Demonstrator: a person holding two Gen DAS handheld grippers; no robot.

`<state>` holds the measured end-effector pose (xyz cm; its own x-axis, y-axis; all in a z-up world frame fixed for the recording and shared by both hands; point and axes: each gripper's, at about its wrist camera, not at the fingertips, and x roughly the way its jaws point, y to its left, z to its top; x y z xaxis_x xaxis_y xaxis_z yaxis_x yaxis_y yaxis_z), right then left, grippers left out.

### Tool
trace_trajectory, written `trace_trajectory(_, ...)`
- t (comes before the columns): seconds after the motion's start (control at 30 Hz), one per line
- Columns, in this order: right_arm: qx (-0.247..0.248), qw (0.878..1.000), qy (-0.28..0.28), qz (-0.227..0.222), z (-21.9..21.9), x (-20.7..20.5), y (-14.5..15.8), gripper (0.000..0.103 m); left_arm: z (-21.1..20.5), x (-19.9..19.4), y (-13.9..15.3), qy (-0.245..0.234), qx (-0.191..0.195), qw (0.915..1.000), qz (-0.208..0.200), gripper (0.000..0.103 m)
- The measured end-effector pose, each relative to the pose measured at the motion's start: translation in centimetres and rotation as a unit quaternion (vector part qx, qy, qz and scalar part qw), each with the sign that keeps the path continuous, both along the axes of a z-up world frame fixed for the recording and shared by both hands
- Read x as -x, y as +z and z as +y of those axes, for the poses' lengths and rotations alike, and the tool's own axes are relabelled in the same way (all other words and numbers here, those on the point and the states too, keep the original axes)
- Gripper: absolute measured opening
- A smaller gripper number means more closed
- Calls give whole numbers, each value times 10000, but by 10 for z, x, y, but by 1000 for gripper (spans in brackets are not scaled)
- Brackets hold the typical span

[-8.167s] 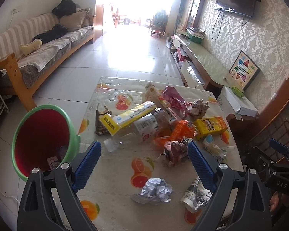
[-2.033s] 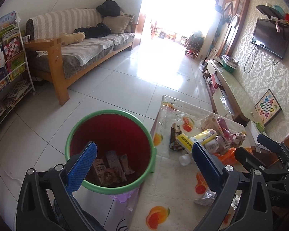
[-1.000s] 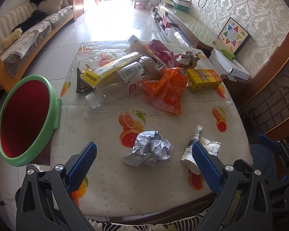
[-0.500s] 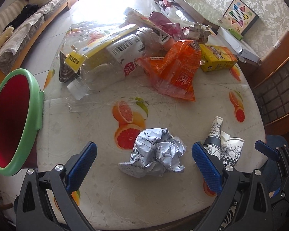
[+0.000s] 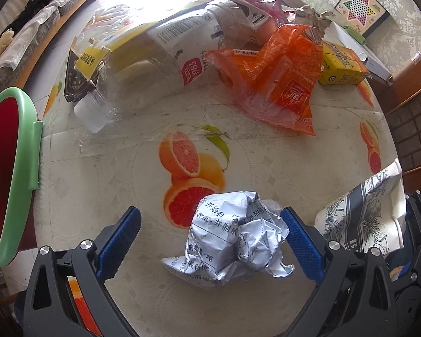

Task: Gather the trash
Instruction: 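Grasp the crumpled foil with the left tool while the right tool grasps the paper cup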

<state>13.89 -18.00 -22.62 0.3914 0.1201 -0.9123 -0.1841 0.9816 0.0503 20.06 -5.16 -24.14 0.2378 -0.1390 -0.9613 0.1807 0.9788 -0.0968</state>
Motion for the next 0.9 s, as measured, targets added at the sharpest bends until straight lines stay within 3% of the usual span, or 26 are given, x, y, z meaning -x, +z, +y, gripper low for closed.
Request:
trace_trajectory(0.07, -148, 9999, -14, 16, -2, -2, -2, 97, 4, -2, -3, 47, 29, 10000, 30, 90)
trace_trajectory(0.1, -194, 9998, -21, 12, -3, -2, -2, 90, 5, -2, -3, 48, 34, 10000, 41, 86)
trace_trajectory(0.13, -248, 9997, -15, 17, -3, -3, -2, 74, 5, -2, -2, 47, 36, 10000, 21, 81)
trace_trajectory(0.2, -318, 9995, 7, 71, -5, -4, -2, 52, 5, -2, 0, 14, 34, 10000, -3, 71)
trace_trajectory(0.23, -303, 9995, 0, 54, -6, -4, -1, 53, 5, -2, 1, -11, 40, 10000, -13, 60)
trace_trajectory(0.33, -421, 9991, -31, 1, -10, -3, 2, 52, 7, -2, 3, -10, 114, 9999, 16, 54)
trace_trajectory(0.6, -447, 9985, -64, -308, -16, -1, 28, 52, 24, 7, 25, 144, 223, 9994, -229, 51)
trace_trajectory(0.9, -346, 9959, 63, -833, -3, 1, 79, 53, 59, 20, 88, 545, 294, 9929, -1019, 51)
